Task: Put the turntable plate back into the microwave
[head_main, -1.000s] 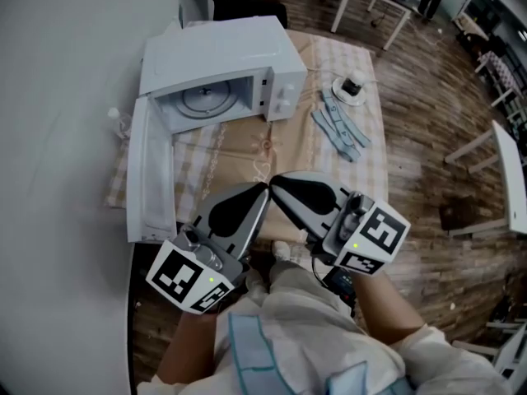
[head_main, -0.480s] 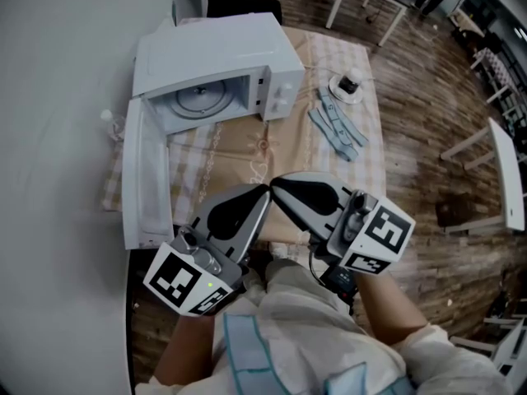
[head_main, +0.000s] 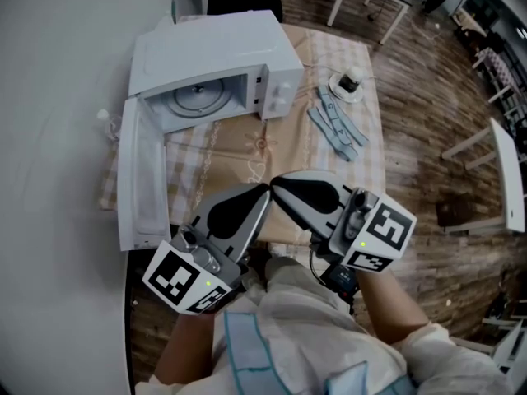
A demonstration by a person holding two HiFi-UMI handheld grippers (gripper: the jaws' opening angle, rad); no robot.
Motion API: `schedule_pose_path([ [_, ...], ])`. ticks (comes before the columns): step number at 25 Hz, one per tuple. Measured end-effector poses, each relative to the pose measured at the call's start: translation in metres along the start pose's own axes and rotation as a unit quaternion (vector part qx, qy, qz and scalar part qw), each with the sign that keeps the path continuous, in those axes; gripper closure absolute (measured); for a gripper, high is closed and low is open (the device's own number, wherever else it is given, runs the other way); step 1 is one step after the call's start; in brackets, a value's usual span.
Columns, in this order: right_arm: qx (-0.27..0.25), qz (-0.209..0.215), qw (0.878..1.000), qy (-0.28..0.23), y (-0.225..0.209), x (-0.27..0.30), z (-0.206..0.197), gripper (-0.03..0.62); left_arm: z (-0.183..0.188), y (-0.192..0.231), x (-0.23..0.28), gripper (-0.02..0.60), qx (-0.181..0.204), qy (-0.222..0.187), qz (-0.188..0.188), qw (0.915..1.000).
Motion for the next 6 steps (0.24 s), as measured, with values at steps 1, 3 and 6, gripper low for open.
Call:
schedule_pose_path([
  [1,0.001,0.001,1.0,0.0,-0.001,-0.0011,-0.0002,0.563,-0.0006,-0.0002,0.0012,0.583,0.002,-0.001,-0.001,1.0],
  [3,0.002,0.003,1.0,0.0,-0.0027,-0.0028,-0.0007,0.563,-0.0019,-0.0003,0.0031,0.583,0.005,-0.002,-0.003,1.0],
  [6,0.005,0.006,1.0,0.0,-0.0043,-0.0043,-0.0021,0.563,-0.0037,0.0,0.0049,0.583,0.008,-0.002,-0.007,0.9999],
])
Point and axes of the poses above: the fingertips, and each gripper's own axes: x forward along the fingers, y to its left, z out of its top, the point moved 4 cm from there along -x, backward along the fingers, and after that the axes turned 15 degrees about -x, right-handed, at the moved point
